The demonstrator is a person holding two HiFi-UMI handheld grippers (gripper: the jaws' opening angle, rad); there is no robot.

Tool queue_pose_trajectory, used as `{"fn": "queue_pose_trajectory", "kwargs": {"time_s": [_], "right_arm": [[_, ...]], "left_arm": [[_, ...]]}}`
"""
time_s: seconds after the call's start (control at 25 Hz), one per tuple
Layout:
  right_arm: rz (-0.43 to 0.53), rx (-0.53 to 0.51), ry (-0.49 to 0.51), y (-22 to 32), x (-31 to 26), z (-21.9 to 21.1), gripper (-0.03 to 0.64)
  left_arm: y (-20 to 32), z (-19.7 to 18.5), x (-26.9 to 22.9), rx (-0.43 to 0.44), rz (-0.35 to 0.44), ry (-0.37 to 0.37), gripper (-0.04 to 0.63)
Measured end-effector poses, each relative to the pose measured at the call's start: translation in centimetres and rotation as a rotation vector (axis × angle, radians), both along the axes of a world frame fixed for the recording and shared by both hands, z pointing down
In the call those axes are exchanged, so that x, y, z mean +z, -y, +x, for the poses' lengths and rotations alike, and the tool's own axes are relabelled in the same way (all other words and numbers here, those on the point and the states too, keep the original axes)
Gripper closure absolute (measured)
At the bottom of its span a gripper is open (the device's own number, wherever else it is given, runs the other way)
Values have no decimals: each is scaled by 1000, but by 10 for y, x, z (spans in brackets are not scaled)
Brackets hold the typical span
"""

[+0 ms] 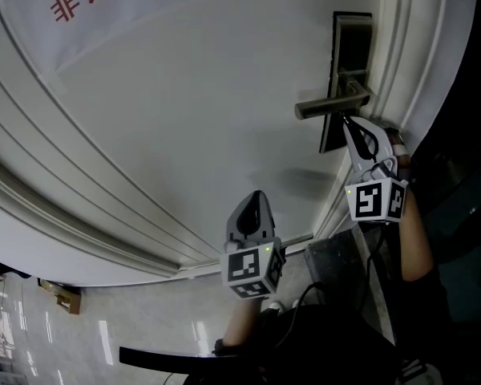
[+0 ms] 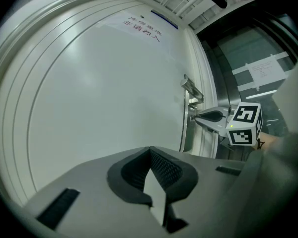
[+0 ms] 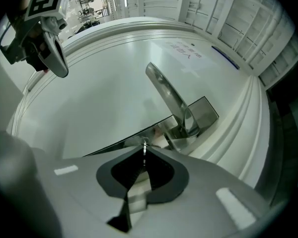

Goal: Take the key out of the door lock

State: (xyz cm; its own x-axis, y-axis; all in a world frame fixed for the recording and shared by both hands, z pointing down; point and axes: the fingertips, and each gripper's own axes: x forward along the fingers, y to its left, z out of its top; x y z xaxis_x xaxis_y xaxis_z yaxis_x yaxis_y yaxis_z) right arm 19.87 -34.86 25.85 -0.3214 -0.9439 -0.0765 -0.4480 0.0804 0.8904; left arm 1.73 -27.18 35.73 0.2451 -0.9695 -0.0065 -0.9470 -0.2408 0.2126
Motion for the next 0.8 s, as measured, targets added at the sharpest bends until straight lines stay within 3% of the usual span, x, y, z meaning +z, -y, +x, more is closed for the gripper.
{"fn": "queue_pose_trajectory", "kwargs": {"time_s": [0.8], "right_arm": [[20, 21, -170, -1, 3, -1, 606]], "left_arm": [[-5, -9, -5, -13, 15, -24, 595]]}}
